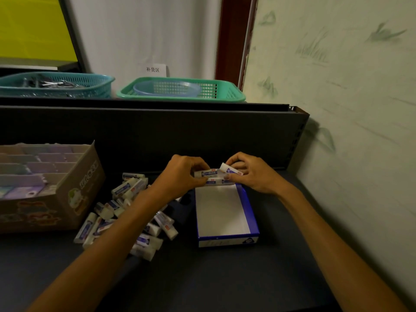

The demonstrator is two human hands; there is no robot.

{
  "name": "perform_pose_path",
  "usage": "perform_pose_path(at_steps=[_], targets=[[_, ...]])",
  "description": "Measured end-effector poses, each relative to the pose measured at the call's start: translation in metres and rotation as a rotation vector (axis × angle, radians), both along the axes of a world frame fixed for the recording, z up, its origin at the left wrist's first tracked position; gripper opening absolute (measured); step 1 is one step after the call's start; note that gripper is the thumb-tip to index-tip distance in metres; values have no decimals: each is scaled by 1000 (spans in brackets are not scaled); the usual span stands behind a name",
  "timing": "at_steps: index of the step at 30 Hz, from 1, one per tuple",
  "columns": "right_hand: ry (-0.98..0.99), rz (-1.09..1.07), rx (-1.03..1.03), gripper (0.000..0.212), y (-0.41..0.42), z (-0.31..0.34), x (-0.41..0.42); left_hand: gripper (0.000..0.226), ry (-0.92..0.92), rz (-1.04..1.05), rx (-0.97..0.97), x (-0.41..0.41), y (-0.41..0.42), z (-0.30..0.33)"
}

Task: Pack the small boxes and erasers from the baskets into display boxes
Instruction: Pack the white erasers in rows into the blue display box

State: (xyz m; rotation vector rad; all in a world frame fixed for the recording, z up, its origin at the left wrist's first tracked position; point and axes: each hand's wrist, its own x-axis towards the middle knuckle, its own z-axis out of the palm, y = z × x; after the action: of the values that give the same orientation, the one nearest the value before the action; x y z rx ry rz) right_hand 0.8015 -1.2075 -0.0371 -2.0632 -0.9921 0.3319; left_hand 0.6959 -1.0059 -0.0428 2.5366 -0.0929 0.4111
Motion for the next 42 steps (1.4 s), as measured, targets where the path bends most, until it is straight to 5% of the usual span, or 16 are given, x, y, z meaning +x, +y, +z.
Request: perform_pose_path(at_steps=[13,22,42], targets=[[-455,9,-345,28,11,0,2,19,175,43,347,20,-16,-5],[-454,36,-451,26,16,-2,5,20,127,46,475,25,-20,-8],[-462,62,-486,22,19,-6,14,16,114,46,410,24,-15,-12]])
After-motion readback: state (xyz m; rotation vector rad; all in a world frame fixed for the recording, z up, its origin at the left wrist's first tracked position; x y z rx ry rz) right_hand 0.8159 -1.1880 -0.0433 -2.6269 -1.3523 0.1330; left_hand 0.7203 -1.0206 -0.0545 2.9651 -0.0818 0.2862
